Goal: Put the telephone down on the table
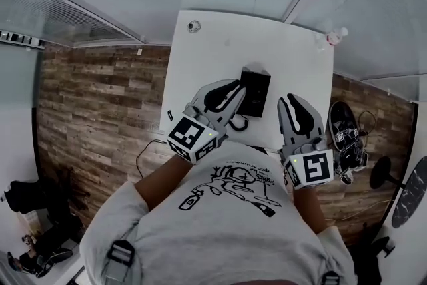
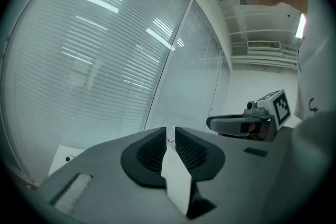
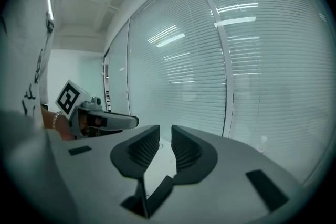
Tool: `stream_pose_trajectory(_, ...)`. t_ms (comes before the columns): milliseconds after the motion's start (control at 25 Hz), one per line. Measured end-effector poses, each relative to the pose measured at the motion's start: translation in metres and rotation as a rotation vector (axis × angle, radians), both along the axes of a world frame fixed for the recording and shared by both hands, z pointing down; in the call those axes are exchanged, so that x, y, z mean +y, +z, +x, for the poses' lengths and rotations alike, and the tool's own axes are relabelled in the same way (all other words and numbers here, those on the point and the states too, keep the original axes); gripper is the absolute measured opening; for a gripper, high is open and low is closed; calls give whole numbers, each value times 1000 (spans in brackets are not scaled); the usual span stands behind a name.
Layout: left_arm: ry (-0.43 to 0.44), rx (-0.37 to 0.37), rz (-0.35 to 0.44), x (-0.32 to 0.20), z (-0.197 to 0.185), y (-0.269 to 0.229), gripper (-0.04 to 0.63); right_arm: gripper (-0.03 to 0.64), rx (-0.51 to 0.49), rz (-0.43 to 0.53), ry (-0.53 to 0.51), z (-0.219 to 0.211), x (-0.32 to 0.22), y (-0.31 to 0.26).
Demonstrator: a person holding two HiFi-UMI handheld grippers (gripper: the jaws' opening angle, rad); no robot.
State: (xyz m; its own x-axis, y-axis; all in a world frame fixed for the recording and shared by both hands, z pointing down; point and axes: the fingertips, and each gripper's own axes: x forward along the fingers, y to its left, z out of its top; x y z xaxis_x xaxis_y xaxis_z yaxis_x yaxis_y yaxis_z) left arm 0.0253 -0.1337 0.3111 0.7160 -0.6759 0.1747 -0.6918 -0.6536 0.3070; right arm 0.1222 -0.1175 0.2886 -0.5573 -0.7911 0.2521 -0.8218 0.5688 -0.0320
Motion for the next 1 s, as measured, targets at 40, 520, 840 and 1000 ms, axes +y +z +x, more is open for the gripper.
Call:
stream_pose_trajectory(40,-3,4,16,0,0,-7,46,61,-1,12,-4,-1,1,-7)
stream_pose_trajectory(520,-27,-7,80,5,4,-40,29,49,-21,81,-16,5,4,-44)
stream_pose_trajectory(840,-42,21,81,-2,8,-49,29,48,-30,81,-12,9,0,-46)
stream_pose_trajectory(1000,-40,25,75,-3,10,-49,29,49,-23,82,-20,9,1,-46)
